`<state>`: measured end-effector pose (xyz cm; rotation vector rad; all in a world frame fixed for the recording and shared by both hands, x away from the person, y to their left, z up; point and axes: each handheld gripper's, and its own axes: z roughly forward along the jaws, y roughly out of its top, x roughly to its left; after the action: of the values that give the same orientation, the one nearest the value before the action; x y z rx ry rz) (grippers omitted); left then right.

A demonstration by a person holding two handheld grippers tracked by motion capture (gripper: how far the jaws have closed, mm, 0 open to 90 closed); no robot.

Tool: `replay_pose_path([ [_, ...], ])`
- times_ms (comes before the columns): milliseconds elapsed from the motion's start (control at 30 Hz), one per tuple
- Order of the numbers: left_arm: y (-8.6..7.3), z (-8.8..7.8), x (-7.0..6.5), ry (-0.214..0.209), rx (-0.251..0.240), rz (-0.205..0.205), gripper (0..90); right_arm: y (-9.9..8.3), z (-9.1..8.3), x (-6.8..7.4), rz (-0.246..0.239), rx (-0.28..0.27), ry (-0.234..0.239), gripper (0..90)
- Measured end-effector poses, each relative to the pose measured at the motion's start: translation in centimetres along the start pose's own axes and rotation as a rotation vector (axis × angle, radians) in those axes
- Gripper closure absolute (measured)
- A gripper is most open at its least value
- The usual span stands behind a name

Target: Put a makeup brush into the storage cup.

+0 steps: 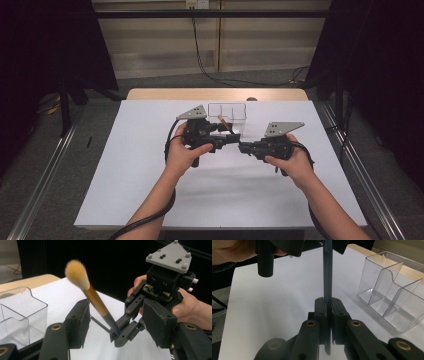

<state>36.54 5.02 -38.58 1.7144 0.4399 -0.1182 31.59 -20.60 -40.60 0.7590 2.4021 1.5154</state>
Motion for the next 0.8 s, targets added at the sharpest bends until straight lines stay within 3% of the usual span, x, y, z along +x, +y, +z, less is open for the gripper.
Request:
replay_pose_path([
  [333, -0.13, -0.13, -0.13, 0.011, -0.001, 0.020, 55.2, 0.04, 0.01, 0.01, 0.006, -0.016, -0.011, 85.3],
  [633, -0.03, -0.43, -0.07, 0.017, -0.013, 0.002, 68.0, 0.05, 0.11, 0.10, 0.003, -0.019, -0.011, 84.9],
  [800, -0.21, -0.48, 0.24, 0.000, -0.033, -0.031, 78.2, 0.02, 0.38, 0.24, 0.004, -0.014, -0.007, 84.6],
])
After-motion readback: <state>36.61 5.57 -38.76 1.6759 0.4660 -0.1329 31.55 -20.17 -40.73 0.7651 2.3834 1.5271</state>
